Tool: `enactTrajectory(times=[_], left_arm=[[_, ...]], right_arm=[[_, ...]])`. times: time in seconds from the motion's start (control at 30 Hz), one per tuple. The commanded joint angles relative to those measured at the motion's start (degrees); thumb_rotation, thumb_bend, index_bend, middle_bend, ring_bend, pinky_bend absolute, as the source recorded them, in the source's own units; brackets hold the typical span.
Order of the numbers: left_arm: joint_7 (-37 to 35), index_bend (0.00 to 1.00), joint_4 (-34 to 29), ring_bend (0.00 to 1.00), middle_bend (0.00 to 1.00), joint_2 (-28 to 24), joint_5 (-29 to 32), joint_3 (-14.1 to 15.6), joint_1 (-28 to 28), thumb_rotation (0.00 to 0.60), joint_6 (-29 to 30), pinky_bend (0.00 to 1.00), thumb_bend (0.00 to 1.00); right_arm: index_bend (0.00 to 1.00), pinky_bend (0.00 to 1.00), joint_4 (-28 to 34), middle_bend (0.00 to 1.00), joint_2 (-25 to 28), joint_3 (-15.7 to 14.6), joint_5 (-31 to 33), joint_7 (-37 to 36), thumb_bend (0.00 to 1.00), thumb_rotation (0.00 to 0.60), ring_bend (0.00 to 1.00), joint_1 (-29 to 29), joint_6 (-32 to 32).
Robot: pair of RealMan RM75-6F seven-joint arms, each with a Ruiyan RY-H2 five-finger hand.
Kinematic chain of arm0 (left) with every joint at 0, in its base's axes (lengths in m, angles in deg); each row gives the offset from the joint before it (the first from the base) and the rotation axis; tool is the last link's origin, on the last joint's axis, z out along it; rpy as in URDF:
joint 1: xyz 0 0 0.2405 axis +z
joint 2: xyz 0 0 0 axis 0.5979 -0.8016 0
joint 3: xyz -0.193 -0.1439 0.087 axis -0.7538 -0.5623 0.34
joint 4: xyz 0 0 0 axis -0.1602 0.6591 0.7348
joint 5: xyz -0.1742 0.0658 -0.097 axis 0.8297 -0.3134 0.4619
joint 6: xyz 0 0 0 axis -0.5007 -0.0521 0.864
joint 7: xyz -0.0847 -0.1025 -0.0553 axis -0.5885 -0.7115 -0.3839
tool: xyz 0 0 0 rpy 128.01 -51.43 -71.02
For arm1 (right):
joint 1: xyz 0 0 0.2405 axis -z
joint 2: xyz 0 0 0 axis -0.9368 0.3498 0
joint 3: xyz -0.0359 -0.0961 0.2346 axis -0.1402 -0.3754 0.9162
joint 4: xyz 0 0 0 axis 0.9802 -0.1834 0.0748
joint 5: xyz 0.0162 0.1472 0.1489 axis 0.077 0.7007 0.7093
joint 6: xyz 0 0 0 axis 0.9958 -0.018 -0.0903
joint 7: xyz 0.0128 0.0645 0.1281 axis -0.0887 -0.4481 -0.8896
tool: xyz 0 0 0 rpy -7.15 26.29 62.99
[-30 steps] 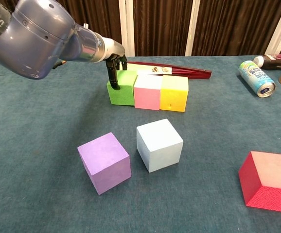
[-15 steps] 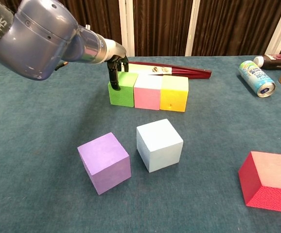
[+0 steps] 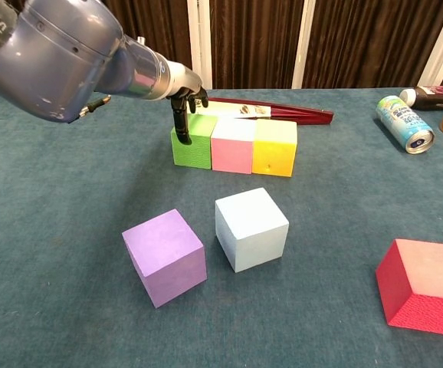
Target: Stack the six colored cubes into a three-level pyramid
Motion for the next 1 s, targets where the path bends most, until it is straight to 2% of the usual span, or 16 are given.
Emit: enactTrajectory(times=[0.03, 0.23, 0.43, 0.63, 0.83, 1.0], left_arm=[[-0.47, 0.04, -1.16, 0.00, 0.05, -0.84, -0.39, -0.30, 0.21, 0.600, 0.26, 0.00, 0.36], [-2.71, 0.03, -5.97, 0.00, 0.04, -4.25, -3.11, -1.17, 1.17, 0.600, 1.59, 0.00, 0.36], [-8.28, 0.03, -15.93, 0.00, 0.04, -11.06, -10.81, -2.61, 4.27, 0.600, 3.21, 0.00, 0.36], [-18.56, 0.05, -29.91, 0.00, 0.04, -20.74, -25.30, -3.27, 12.93, 0.600, 6.12, 0.00, 0.36], [-27.94, 0.07, -42.02, 0.00, 0.04, -31.94, -43.65, -0.10, 24.70, 0.600, 13.16, 0.00, 0.36], [-35.82, 0.07, -46.92, 0.00, 0.04, -39.22, -57.57, 3.78, 34.06, 0.600, 18.45, 0.00, 0.36]], right_arm=[[0.02, 0.00, -0.03, 0.02, 0.01, 0.00, 0.00, -0.03, 0.20, 0.600, 0.00, 0.00, 0.02], [0.02, 0.00, -0.28, 0.02, -0.04, -0.02, 0.20, -0.01, 0.20, 0.600, 0.00, -0.08, 0.31], [0.02, 0.00, -0.65, 0.02, -0.35, -0.21, 0.35, 0.40, 0.20, 0.600, 0.00, -0.40, 0.98], [0.02, 0.00, -1.37, 0.02, -0.93, -0.53, 0.83, 0.91, 0.20, 0.600, 0.00, -0.99, 2.40], [0.02, 0.00, -1.89, 0.02, -1.96, -0.80, 1.09, 2.16, 0.20, 0.600, 0.00, -1.65, 3.19], [0.02, 0.00, -2.12, 0.02, -2.59, -0.82, 1.76, 3.17, 0.20, 0.600, 0.00, -2.02, 3.61]])
